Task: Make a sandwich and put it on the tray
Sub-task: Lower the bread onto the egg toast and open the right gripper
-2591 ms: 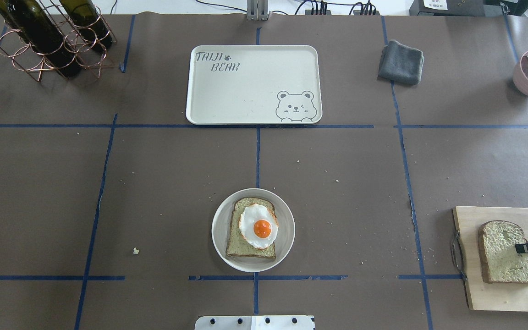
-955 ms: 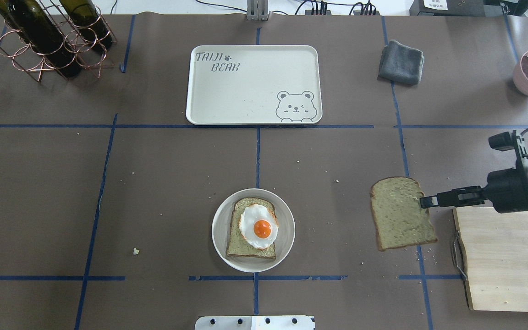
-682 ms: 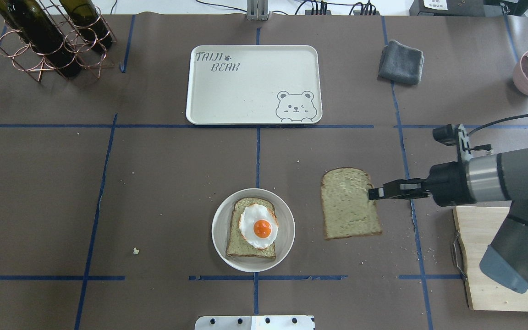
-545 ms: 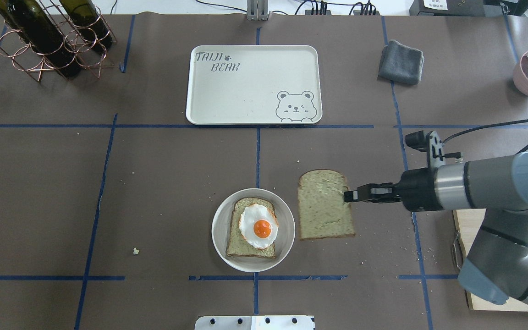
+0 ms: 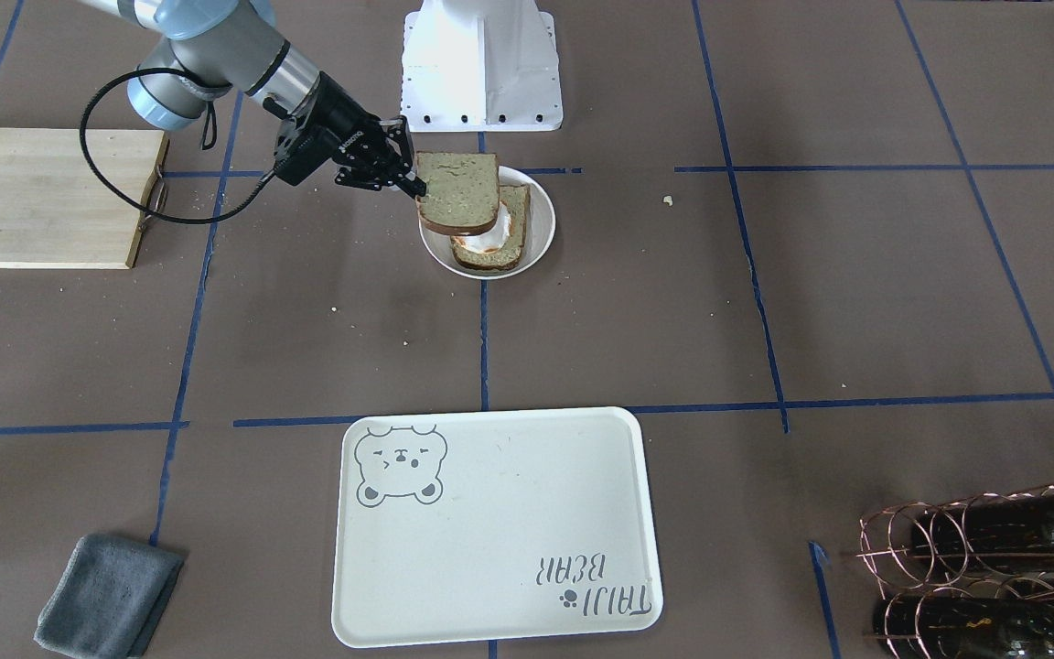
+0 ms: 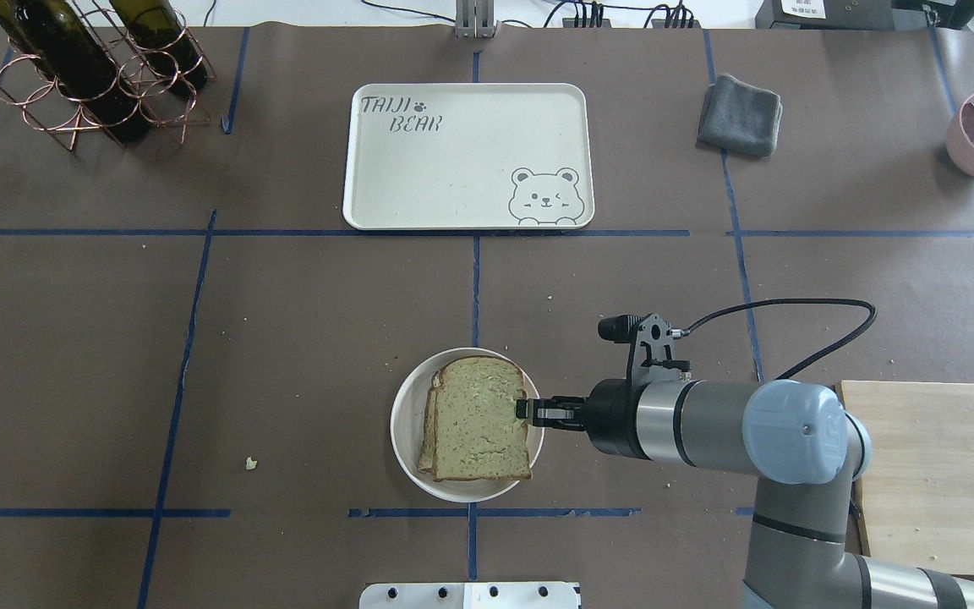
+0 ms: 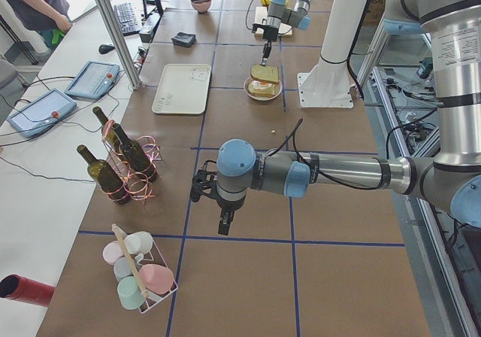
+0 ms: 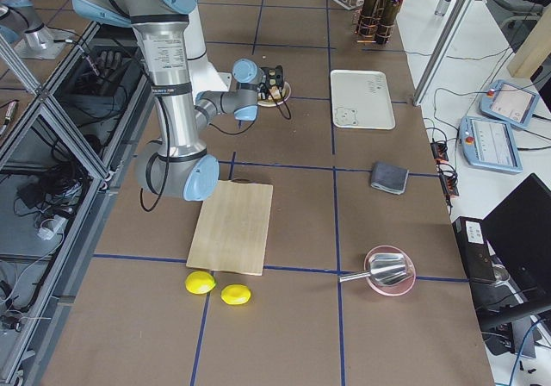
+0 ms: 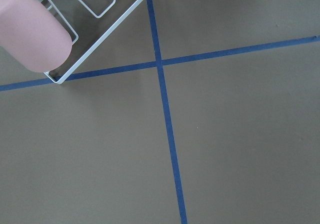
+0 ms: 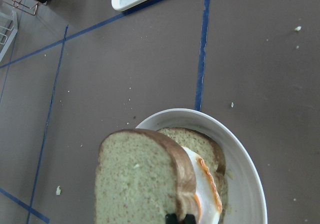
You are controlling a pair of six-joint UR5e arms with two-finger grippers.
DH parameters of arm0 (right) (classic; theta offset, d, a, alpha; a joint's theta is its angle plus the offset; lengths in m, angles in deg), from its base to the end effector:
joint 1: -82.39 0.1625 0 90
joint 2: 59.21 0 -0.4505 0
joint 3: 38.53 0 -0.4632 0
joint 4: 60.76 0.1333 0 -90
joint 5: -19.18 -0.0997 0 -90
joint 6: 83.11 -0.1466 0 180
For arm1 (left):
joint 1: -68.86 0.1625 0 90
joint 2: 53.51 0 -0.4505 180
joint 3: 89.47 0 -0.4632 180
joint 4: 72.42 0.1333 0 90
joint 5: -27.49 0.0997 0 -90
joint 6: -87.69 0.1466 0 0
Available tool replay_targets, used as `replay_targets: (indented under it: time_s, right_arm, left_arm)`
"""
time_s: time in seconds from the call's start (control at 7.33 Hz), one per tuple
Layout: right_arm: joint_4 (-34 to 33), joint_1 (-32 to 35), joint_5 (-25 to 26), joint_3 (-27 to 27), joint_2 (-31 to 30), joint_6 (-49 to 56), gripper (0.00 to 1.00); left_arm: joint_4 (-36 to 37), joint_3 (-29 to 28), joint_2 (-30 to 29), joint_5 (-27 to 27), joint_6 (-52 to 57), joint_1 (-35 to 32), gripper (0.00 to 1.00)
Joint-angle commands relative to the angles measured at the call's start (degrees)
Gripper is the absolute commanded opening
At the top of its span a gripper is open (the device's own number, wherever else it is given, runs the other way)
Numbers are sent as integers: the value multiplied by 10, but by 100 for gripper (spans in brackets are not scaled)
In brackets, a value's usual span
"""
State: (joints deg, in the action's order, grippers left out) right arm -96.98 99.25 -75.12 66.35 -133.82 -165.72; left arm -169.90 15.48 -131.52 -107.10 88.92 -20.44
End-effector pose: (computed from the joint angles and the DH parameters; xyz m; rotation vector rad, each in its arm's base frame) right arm -0.6108 -0.3129 0.2793 0.2483 -1.4466 0.0795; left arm -0.0244 -0.4863 0.6639 0.1765 0.7754 0.1028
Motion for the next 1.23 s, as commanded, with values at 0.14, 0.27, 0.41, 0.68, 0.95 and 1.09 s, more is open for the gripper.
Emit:
replay_targets:
  time_s: [0.14, 0.27, 0.41, 0.68, 0.95, 1.09]
  right_arm:
    - [-10, -12, 12, -43, 34, -15, 0]
    - [-10, -12, 12, -43, 34, -23, 0]
    - [-10, -12, 18, -46, 33, -23, 0]
    - [-11, -12, 26, -50, 34, -22, 0]
    - [-41, -2, 32, -41, 33, -21, 100]
    - [-104, 8, 25, -6, 33, -19, 100]
  left_arm:
    - [0, -1, 2, 0, 0, 0, 100]
    - [0, 0, 2, 0, 0, 0, 100]
    - [0, 0, 3, 0, 0, 0, 100]
    - [0, -1, 3, 0, 0, 0, 100]
    - [1, -1, 3, 0, 0, 0, 100]
    - [1, -3, 4, -1, -2, 0, 100]
